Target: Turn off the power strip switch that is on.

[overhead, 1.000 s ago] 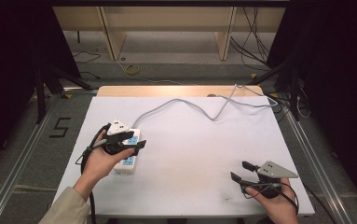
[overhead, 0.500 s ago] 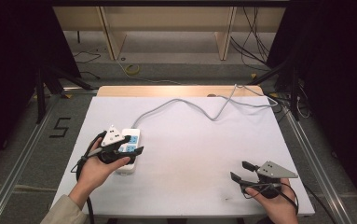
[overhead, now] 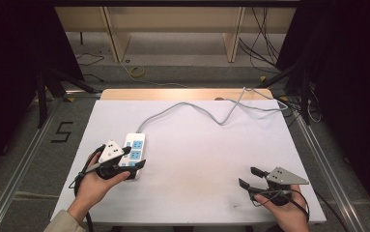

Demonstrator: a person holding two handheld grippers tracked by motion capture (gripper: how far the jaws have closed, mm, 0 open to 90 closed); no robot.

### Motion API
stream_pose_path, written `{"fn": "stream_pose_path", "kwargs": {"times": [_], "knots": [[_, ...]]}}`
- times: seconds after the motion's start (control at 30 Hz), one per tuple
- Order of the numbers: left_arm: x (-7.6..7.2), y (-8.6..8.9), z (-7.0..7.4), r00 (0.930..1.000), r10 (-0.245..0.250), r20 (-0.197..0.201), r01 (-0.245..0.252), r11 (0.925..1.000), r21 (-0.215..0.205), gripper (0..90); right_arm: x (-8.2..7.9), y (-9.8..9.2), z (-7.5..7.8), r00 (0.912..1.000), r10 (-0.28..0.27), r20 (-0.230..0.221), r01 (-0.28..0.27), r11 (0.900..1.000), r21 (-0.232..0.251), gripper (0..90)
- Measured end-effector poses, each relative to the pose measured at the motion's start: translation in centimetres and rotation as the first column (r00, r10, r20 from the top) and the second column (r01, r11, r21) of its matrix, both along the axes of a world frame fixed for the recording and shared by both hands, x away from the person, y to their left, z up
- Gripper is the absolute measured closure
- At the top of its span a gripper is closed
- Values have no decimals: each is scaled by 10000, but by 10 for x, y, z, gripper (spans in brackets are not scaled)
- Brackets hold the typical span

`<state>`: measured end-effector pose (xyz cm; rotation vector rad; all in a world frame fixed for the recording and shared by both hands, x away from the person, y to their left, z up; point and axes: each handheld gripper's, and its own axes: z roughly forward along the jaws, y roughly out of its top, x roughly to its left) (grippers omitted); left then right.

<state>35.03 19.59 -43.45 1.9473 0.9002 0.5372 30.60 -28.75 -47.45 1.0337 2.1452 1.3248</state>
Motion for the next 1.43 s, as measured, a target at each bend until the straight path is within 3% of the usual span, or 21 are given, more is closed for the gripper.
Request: {"fn": "stream_pose_path", "kwargs": {"times": [0.27, 0.53, 0.83, 1.43], "knots": [[-8, 7, -9, 9999, 99, 18, -99, 9999, 27, 270, 0, 0, 0, 10000, 71, 51, -70, 10000, -28, 356], [-16, 17, -14, 9994, 189, 304, -195, 9996, 194, 255, -1, 1, 0, 9999, 137, 80, -136, 9998, -117, 356], [-24, 29, -22, 9993, 242, 287, -248, 9995, 201, 240, -1, 1, 0, 9998, 190, 95, -188, 9997, -158, 355], [-24, 35, -30, 9988, 450, 190, -456, 9986, 286, 234, -1, 1, 0, 9997, 236, 97, -234, 9995, -191, 353]]}}
